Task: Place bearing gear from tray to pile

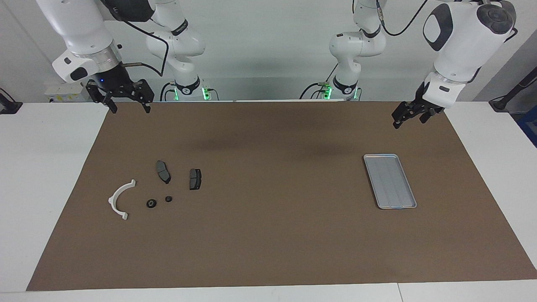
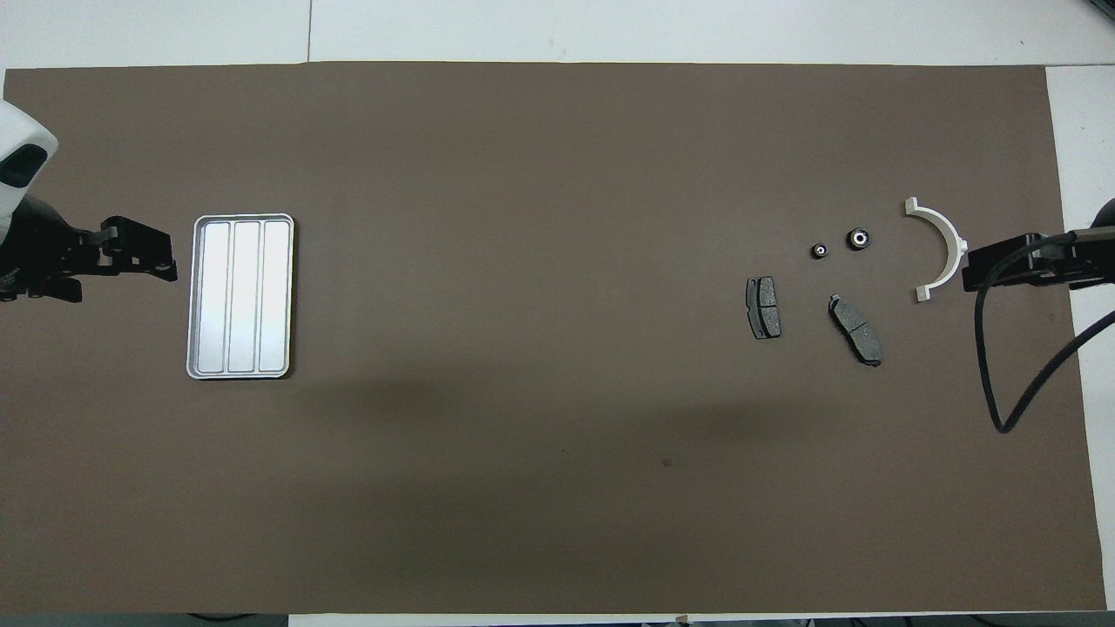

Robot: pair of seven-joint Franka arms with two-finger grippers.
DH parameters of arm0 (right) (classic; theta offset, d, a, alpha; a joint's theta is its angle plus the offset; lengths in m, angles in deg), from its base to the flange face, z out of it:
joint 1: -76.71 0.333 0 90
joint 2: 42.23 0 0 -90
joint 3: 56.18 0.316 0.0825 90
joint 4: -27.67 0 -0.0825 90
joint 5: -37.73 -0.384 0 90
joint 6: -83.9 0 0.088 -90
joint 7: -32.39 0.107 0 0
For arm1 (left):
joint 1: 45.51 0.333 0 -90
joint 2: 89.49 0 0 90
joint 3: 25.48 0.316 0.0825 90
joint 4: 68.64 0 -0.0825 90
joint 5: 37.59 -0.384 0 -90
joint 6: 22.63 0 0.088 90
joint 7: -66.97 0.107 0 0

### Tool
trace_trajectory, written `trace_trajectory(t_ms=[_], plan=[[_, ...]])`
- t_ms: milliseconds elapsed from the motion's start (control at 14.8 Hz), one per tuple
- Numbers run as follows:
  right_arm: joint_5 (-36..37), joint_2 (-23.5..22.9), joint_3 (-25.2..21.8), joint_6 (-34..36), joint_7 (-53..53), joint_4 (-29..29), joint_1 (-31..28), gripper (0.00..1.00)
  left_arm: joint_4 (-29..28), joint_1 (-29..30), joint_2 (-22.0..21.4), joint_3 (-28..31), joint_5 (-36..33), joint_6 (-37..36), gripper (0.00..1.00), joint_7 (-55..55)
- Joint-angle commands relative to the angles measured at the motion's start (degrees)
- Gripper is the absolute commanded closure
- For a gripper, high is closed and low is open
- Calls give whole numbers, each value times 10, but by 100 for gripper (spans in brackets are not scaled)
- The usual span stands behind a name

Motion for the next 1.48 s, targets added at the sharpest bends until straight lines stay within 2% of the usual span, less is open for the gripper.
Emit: trace_trajectory(t_ms=[0,539,1415], plan=[[4,8,4,8,14,-5,-6,0,-14,3,-12,-2,-8,8,0,5],[4,9,-22,7,22,-5,1,0,-14,3,-12,-2,-8,8,0,5],[4,13,-22,8,24,-7,1,0,-14,3,-12,-2,-8,8,0,5]])
